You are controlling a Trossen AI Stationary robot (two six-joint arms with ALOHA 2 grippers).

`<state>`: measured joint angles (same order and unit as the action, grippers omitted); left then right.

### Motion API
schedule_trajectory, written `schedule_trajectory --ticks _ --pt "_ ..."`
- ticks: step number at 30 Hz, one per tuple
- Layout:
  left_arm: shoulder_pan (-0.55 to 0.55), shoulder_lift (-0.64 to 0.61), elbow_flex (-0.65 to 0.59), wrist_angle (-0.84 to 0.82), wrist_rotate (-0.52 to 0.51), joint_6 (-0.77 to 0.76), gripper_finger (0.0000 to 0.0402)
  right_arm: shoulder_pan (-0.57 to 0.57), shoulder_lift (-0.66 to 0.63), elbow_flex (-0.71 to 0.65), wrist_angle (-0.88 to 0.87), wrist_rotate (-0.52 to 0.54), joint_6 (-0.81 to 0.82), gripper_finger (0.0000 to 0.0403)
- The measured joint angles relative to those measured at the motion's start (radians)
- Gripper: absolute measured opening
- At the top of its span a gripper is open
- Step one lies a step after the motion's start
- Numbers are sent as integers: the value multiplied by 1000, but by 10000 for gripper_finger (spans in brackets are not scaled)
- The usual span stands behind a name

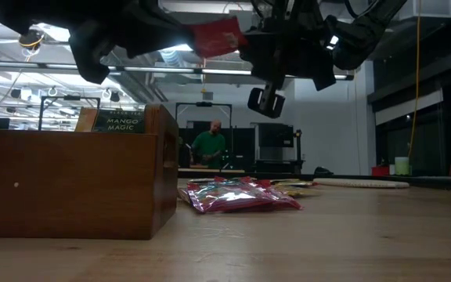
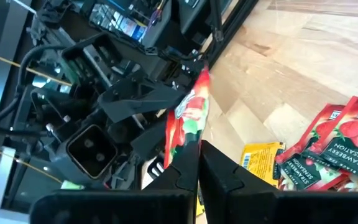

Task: Pick & Place Tea
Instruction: Put the red tea bag into the middle section of the wooden organizer

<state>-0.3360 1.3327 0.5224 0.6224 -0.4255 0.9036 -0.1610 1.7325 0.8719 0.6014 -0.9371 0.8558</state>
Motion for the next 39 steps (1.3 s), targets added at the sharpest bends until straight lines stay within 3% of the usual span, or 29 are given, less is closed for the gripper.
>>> schedule_trajectory --ticks 5,10,15,27,39 --pt "5 0 0 0 2 -12 3 0 0 0 0 0 -23 13" --pt "5 0 0 2 -4 -116 8 0 0 0 0 0 -47 12" --pt "5 0 0 2 -72 -278 25 -1 0 0 0 5 -54 7" --pt "5 0 0 2 -106 -685 130 0 0 0 -3 0 -78 6" --pt "5 -36 0 -55 -95 -942 228 0 0 0 -80 1 -211 6"
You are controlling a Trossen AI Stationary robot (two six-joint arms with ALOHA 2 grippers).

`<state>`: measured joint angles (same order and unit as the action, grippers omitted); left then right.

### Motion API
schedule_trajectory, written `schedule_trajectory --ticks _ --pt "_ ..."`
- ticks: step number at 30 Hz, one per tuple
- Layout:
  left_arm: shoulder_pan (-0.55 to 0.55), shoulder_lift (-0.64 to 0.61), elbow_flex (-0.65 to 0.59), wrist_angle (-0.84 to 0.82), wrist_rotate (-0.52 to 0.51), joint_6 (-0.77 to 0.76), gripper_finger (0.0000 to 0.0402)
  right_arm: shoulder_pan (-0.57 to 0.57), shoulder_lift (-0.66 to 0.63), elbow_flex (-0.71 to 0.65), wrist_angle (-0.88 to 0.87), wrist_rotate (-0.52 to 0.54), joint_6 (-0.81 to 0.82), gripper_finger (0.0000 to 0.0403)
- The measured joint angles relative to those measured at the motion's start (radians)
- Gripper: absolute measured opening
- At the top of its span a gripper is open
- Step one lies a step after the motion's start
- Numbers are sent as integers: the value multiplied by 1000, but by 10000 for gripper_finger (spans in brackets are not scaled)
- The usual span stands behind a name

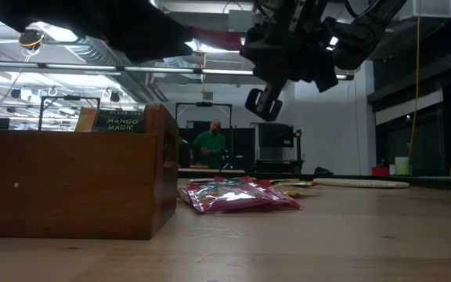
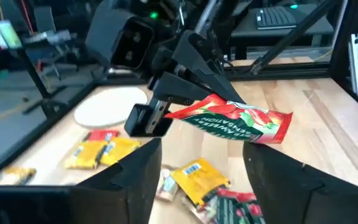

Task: Pick & Place Tea
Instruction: Put the red tea bag into the middle section of the wooden organizer

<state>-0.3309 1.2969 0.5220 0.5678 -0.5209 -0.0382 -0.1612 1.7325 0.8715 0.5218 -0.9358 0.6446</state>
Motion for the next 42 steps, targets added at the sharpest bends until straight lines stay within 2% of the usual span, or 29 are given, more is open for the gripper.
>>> schedule_trajectory --ticks 7,12,16,24,35,38,42 --pt "26 -89 0 -155 7 -254 259 0 0 -1 -134 107 -160 5" --pt "110 -116 0 -205 138 -508 265 0 0 -1 -153 262 -280 4" --pt "179 -116 0 -229 222 -613 265 7 0 -1 -154 355 -377 4" --pt "245 -116 0 -304 258 -659 265 24 0 -1 -131 427 -448 4" --pt "251 -116 0 -363 308 -657 262 22 0 -1 -71 429 -446 3" --pt "251 -116 0 -363 323 -656 243 22 0 -1 -46 429 -445 3" --pt "251 -115 0 -362 325 -647 190 22 0 -1 -39 429 -443 3"
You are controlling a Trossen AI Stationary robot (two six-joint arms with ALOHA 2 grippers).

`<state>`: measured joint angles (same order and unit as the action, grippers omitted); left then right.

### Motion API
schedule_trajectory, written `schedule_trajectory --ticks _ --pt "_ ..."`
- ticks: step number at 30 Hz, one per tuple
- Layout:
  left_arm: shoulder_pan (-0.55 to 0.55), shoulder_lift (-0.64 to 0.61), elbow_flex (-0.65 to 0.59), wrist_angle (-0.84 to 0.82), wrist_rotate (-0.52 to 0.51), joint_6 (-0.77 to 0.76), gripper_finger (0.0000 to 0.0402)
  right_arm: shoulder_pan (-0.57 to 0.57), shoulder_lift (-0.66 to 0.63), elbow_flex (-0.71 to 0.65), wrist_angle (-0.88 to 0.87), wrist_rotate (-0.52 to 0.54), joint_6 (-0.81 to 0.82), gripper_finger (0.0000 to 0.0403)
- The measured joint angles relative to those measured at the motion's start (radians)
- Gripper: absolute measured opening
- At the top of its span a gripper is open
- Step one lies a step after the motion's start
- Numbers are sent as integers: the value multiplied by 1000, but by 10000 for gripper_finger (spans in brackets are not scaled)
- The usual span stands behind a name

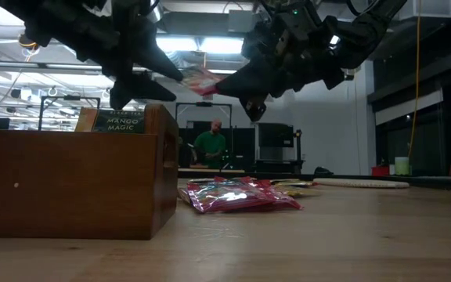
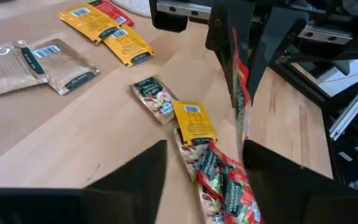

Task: Pick & Place Tea
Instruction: Put the red tea bag into the middle section of the wooden organizer

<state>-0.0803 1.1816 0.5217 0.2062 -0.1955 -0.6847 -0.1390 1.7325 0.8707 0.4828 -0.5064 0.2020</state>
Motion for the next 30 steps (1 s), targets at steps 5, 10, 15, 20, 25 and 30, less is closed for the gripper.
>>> schedule_trajectory --ticks 5,10,15,20,25,30 --pt "0 0 0 22 -5 51 104 0 0 0 0 0 4 5" --pt "0 0 0 51 -11 92 26 0 0 0 0 0 5 7" --pt "-4 0 0 58 -7 131 4 0 0 0 0 0 3 8" --pt "-4 0 0 56 10 148 3 0 0 0 -4 0 3 15" --pt "-4 0 0 50 12 157 2 0 0 1 -32 -1 11 47" --pt "-4 0 0 36 40 157 2 0 0 1 -86 -19 30 113"
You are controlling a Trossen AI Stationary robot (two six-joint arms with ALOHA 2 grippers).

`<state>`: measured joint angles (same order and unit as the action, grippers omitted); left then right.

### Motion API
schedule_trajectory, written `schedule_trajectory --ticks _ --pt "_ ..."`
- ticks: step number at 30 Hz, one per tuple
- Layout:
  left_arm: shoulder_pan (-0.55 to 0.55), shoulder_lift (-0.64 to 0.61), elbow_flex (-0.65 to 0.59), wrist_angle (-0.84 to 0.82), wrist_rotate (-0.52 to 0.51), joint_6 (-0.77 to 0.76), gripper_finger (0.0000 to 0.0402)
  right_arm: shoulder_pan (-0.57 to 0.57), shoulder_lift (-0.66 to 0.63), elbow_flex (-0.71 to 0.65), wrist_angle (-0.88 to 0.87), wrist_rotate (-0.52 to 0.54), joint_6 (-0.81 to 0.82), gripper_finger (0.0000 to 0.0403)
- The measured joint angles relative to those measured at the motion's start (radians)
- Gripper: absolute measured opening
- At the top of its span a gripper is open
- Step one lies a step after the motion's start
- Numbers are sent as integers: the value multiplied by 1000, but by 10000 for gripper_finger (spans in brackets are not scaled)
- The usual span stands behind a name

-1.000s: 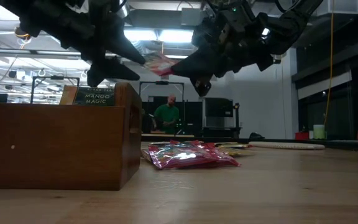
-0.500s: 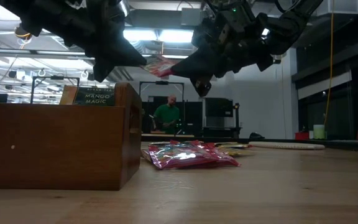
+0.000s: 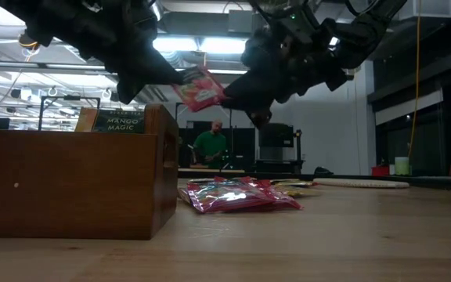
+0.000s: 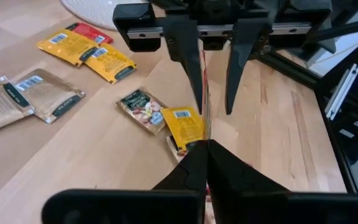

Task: Pick & Place Tea
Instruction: Put the red tea bag into the middle section of the wooden organizer

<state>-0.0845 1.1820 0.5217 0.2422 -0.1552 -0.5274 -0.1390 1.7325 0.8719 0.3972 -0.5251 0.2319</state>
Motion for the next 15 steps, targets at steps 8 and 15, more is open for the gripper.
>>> schedule_trajectory --ticks 8,15 --pt "0 0 0 -31 147 -25 2 -4 0 0 -98 -26 -22 192" --pt "-15 -24 0 -32 319 -60 3 -4 0 0 -116 -26 -28 201"
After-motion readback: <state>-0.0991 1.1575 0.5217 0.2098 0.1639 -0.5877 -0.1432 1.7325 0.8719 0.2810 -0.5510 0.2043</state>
